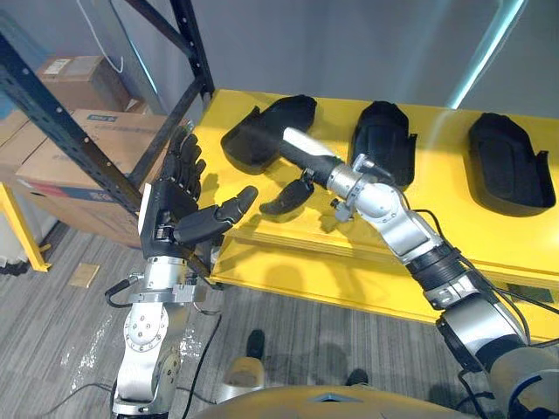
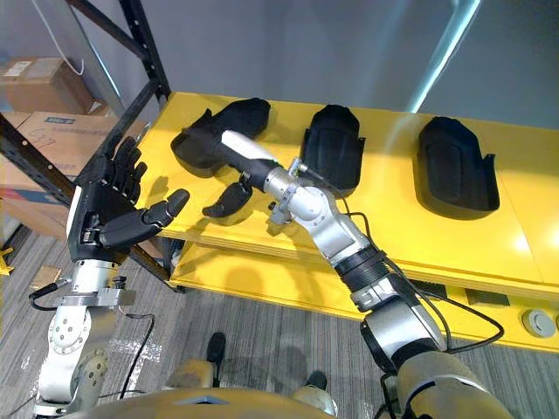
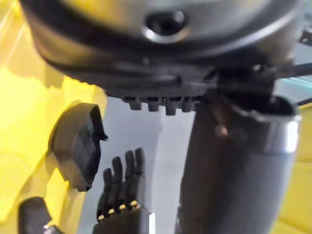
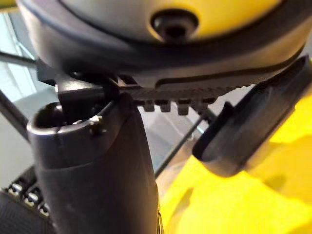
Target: Walk over and take three plastic housings, then place them on the shelf
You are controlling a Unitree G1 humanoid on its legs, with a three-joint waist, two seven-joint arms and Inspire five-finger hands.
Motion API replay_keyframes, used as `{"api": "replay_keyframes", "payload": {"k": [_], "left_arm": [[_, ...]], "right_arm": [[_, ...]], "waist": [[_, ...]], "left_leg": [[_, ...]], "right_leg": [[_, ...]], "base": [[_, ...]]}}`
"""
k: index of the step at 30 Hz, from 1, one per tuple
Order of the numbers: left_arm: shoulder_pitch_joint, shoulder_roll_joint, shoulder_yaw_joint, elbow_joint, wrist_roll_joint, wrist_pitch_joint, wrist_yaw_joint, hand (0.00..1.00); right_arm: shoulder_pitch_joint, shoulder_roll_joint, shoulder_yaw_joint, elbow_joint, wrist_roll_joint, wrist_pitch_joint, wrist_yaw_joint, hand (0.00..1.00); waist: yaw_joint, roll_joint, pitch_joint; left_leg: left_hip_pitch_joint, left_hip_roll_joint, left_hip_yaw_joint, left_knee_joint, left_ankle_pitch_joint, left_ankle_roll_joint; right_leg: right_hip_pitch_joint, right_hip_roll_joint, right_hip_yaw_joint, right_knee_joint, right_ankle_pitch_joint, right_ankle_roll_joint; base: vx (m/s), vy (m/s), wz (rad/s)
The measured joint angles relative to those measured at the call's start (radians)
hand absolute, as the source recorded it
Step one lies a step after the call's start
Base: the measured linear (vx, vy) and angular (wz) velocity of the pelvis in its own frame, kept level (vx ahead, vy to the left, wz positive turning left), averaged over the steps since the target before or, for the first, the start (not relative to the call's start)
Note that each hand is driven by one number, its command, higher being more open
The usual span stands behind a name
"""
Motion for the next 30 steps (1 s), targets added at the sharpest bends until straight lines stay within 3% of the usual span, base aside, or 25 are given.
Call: {"api": "replay_keyframes", "payload": {"k": [7, 13, 18, 27, 30], "left_arm": [[0.023, -0.007, 0.013, -0.002, -0.002, 0.000, -0.051, 1.00], [0.023, -0.007, 0.013, -0.005, -0.042, 0.000, -0.068, 1.00], [0.024, -0.008, 0.013, -0.005, -0.046, 0.000, -0.069, 1.00], [0.023, -0.008, 0.012, -0.005, -0.046, 0.005, -0.089, 1.00], [0.023, -0.008, 0.010, -0.005, -0.046, 0.037, -0.094, 1.00]], "right_arm": [[-0.137, -0.040, 0.064, 0.080, 0.000, -0.041, 0.013, 1.00], [-0.179, -0.073, 0.096, 0.081, 0.000, -0.040, 0.016, 1.00], [-0.228, -0.087, 0.099, 0.204, -0.001, -0.038, 0.026, 1.00], [-0.291, -0.113, 0.180, 0.277, -0.001, -0.021, 0.175, 1.00], [-0.339, -0.115, 0.203, 0.309, 0.000, -0.024, 0.216, 1.00]], "waist": [[0.018, -0.007, 0.003], [0.026, -0.017, 0.007], [0.034, -0.030, 0.017], [0.034, -0.030, 0.032], [0.033, -0.033, 0.039]], "left_leg": [[-0.031, 0.000, -0.034, 0.000, 0.004, -0.003], [-0.044, 0.000, -0.035, 0.000, 0.006, -0.003], [-0.048, 0.000, -0.037, 0.000, 0.018, 0.001], [-0.042, 0.000, -0.040, 0.000, 0.012, -0.008], [-0.041, 0.001, -0.039, 0.000, 0.008, -0.003]], "right_leg": [[-0.007, 0.004, -0.035, 0.000, -0.004, 0.000], [-0.019, 0.004, -0.037, 0.001, -0.005, -0.002], [-0.023, 0.004, -0.039, 0.006, -0.003, -0.001], [-0.024, 0.001, -0.039, 0.023, -0.014, -0.006], [-0.024, 0.001, -0.038, 0.025, -0.016, -0.004]], "base": [[-0.04, -0.021, 0.14], [0.00, 0.000, 0.00], [0.00, 0.000, 0.00], [-0.01, -0.006, 0.00], [-0.04, -0.023, -0.01]]}}
